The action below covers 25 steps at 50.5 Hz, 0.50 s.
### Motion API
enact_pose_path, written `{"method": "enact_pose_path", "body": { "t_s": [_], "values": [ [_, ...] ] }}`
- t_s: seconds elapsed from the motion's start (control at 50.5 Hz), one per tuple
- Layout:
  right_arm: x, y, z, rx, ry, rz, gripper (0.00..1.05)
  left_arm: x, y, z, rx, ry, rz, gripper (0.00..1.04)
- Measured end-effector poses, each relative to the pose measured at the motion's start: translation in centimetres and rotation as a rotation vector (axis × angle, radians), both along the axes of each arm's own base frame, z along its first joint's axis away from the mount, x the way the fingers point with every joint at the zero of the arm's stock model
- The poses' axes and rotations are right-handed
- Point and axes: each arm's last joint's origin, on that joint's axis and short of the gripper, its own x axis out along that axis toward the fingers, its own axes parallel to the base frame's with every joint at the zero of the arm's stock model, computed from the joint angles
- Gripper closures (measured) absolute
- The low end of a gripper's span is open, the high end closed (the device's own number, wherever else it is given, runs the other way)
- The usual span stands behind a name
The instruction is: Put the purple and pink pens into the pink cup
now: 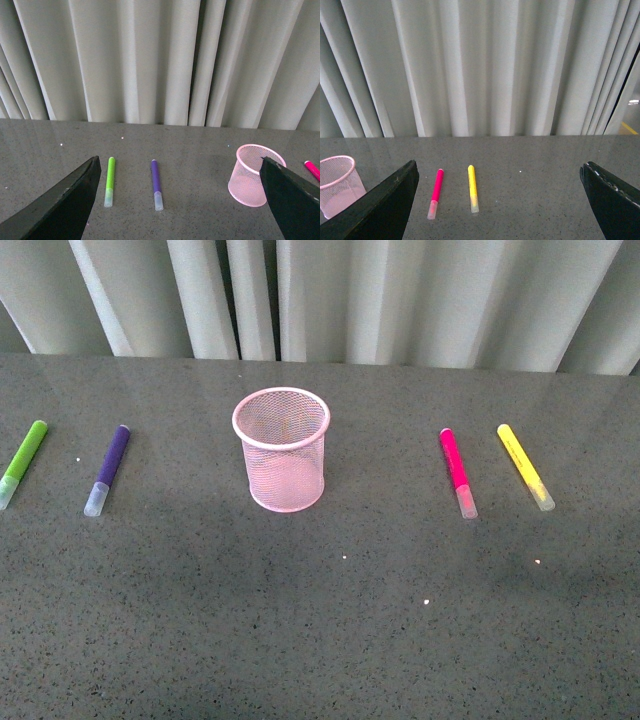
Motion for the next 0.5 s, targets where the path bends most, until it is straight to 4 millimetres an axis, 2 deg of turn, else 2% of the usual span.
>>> {"method": "enact_pose_path", "body": {
  "t_s": [0.495],
  "values": [
    [0.0, 0.0, 0.0, 0.0, 0.0, 0.0, 0.07, 0.0, 0.0, 0.0, 0.0, 0.0, 0.0, 0.07]
  ]
}}
